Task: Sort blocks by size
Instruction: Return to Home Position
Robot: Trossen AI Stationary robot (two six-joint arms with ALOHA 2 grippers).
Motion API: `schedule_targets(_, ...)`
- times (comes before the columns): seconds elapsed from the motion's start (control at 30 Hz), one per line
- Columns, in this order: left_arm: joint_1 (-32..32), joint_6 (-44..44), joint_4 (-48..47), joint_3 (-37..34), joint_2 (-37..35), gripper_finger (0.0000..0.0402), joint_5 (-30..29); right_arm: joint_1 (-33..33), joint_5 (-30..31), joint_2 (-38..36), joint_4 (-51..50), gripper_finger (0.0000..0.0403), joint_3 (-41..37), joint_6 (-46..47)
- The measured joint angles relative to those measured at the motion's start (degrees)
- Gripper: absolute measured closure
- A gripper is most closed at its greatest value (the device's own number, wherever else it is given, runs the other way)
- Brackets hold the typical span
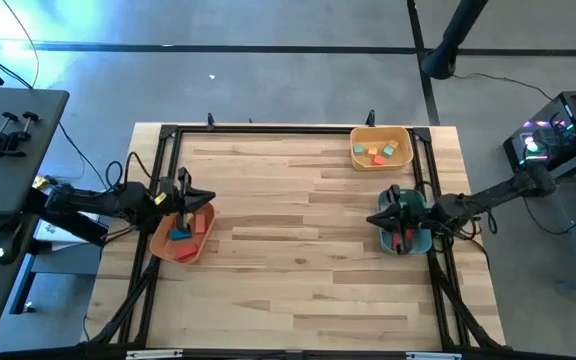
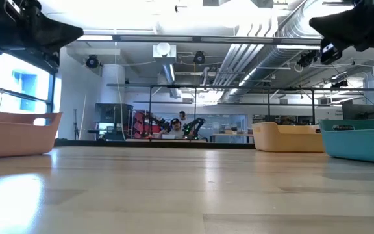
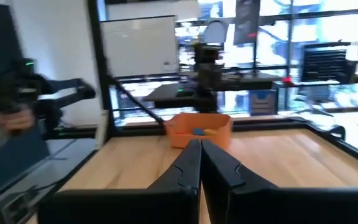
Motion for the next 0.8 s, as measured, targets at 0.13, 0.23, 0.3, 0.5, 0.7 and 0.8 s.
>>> schedule_targets(0.13, -1.4, 0.1, -0.1, 0.0, 0.0, 0.0401, -0.5, -1.8, 0.8, -9.4, -9.5, 0.0403, 0.0, 2.0)
schedule_targets(0.23, -1.9, 0.2, -0.2, 0.0, 0.1, 0.0401, -0.9, -2.9, -0.1, -16.3, -16.5, 0.0403, 0.0, 2.7)
schedule_targets(0.3, -1.8, 0.6, -0.2, 0.0, 0.0, 0.0401, -2.1, -3.7, -0.3, -21.1, -21.4, 0.0403, 0.0, 2.4)
schedule_targets(0.5, -1.8, 3.5, -0.7, 0.0, -0.6, 0.0401, -4.0, -5.8, -1.5, -24.3, -29.6, 0.0403, 0.9, 3.5)
schedule_targets(0.7, -1.8, 1.9, -7.2, 0.0, -2.6, 0.0401, -6.4, -5.9, -3.6, -24.3, -34.8, 0.0403, 1.0, 7.4)
schedule_targets(0.8, -1.8, -0.5, -9.8, 0.0, -2.6, 0.0401, -6.7, -5.9, -9.0, -24.3, -35.0, 0.0403, 1.0, 6.3)
